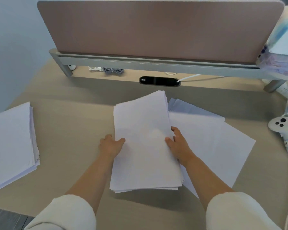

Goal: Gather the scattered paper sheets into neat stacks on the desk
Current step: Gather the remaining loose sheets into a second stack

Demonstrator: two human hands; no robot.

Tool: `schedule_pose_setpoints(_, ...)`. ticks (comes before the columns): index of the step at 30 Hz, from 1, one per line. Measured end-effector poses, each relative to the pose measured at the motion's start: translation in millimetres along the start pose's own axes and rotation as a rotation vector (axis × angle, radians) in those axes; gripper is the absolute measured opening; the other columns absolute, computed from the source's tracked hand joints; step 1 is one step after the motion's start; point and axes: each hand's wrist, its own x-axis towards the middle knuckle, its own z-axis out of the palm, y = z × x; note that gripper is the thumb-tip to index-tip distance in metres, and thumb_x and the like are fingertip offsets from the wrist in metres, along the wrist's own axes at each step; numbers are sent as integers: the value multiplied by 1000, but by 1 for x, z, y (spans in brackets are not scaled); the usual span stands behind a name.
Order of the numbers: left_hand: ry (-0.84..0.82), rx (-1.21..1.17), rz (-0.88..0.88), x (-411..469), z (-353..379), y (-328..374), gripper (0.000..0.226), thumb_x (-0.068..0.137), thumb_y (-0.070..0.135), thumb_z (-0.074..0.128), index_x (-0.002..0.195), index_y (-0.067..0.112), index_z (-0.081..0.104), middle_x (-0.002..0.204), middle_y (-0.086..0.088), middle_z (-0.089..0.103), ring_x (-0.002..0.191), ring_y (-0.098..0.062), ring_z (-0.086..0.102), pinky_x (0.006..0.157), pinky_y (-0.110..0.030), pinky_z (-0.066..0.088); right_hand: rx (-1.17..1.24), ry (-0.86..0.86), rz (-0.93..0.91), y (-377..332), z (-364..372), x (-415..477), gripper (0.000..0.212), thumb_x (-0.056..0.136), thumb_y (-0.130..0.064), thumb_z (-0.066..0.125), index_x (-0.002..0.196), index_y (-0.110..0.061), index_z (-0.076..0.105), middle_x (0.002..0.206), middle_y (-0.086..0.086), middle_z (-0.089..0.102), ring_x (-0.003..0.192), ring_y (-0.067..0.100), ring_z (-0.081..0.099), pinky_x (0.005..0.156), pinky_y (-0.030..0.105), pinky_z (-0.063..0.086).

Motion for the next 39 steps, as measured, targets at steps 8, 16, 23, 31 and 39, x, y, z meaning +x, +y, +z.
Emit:
schedule_pose_setpoints(8, -302, -111, 395, -20, 18, 62, 15, 89, 16, 59, 103, 11, 56, 103, -6, 62, 87, -23, 58, 71, -28, 43, 207, 280, 134, 19, -56, -6, 27, 87, 0, 44, 102, -18, 56, 105, 8, 64, 93, 27, 62, 87, 42, 52)
schedule_pose_setpoints(16, -333, -2, 555, -28, 65, 110, 10, 89, 13, 58, 98, 11, 56, 94, -3, 58, 84, -22, 53, 71, -26, 37, -16, 684, 295, 36, -96, -3, 34, 83, -17, 51, 55, -11, 33, 55, 4, 36, 53, 21, 34, 54, 28, 27)
schedule_pose_setpoints(23, -277, 201, 540, -20, 87, 117, 13, 85, 16, 62, 84, 4, 58, 82, -10, 52, 72, -25, 49, 57, -25, 32, 6, 715, 382, 34, -103, 2, 43, 84, -13, 52, 53, -16, 23, 58, 3, 27, 51, 19, 24, 49, 27, 20)
schedule_pose_setpoints(31, -348, 127, 517, -18, 89, 121, 15, 84, 13, 61, 87, 12, 47, 70, 8, 45, 76, -21, 47, 51, -17, 30, 143, 752, 382, 32, -105, 3, 14, 82, -9, 54, 75, -13, 42, 63, 1, 41, 61, 22, 40, 61, 31, 35)
schedule_pose_setpoints(39, -399, -92, 466, -13, 79, 115, 36, 81, 4, 62, 110, 13, 43, 90, -2, 56, 68, -14, 53, 56, -21, 40, 187, 749, 317, 26, -92, 8, 24, 85, -1, 45, 104, -15, 48, 77, -3, 50, 66, 15, 47, 54, 24, 38)
